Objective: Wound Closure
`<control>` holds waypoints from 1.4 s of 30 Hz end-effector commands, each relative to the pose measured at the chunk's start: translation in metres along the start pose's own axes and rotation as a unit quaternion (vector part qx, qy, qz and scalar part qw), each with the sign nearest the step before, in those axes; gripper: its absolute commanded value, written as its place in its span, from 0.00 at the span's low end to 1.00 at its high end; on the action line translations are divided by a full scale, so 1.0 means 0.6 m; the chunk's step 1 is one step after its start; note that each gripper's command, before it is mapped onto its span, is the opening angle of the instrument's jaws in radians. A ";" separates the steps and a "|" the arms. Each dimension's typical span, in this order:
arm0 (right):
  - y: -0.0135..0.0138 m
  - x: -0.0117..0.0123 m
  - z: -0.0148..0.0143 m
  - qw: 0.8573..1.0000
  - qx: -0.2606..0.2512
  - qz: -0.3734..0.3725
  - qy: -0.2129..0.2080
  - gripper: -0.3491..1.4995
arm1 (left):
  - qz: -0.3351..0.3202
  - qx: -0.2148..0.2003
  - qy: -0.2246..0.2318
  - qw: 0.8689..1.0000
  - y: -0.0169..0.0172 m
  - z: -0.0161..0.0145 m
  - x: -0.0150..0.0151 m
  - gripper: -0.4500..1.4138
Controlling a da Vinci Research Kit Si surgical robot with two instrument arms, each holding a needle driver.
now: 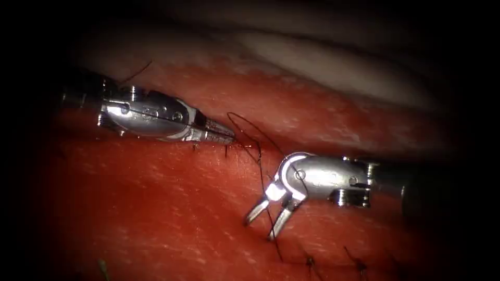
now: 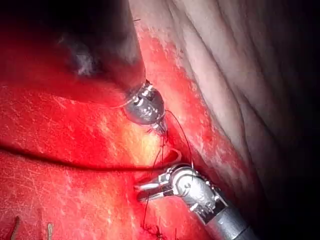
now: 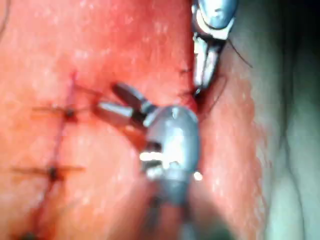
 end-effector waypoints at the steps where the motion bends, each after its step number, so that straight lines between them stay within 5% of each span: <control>1: 0.0018 0.0002 -0.0006 1.000 -0.005 0.011 -0.008 0.00 | 0.000 -0.002 0.000 1.000 0.0009 0.0010 -0.0006 0.05; 10: 0.0037 0.0036 -0.0063 0.987 -0.080 0.122 0.061 0.00 | 0.007 -0.011 0.001 1.000 0.0059 -0.0010 -0.0008 0.05; 19: 0.0095 0.0014 -0.0158 0.933 -0.197 0.281 0.105 0.00 | 0.015 -0.023 -0.004 1.000 0.0167 -0.0034 -0.0001 0.05; 20: 0.0101 -0.0003 -0.0181 0.914 -0.221 0.321 0.111 0.00 | 0.018 -0.027 -0.005 0.999 0.0201 -0.0046 0.0007 0.05; 24: 0.0102 -0.0033 -0.0206 0.888 -0.256 0.375 0.076 0.00 | 0.020 -0.032 -0.004 0.999 0.0244 -0.0063 0.0022 0.05; 25: 0.0101 -0.0051 -0.0215 0.871 -0.277 0.401 0.067 0.00 | 0.021 -0.033 -0.004 0.999 0.0264 -0.0066 0.0030 0.05; 29: 0.0100 -0.0071 -0.0218 0.854 -0.294 0.423 0.072 0.00 | 0.022 -0.033 -0.004 0.999 0.0292 -0.0069 0.0047 0.05; 37: 0.0108 -0.0075 -0.0205 0.844 -0.304 0.435 0.078 0.00 | 0.029 -0.050 0.001 0.998 0.0409 -0.0123 0.0097 0.05; 42: 0.0118 -0.0077 -0.0207 0.776 -0.331 0.530 0.086 0.00 | 0.036 -0.056 0.002 0.998 0.0494 -0.0157 0.0127 0.05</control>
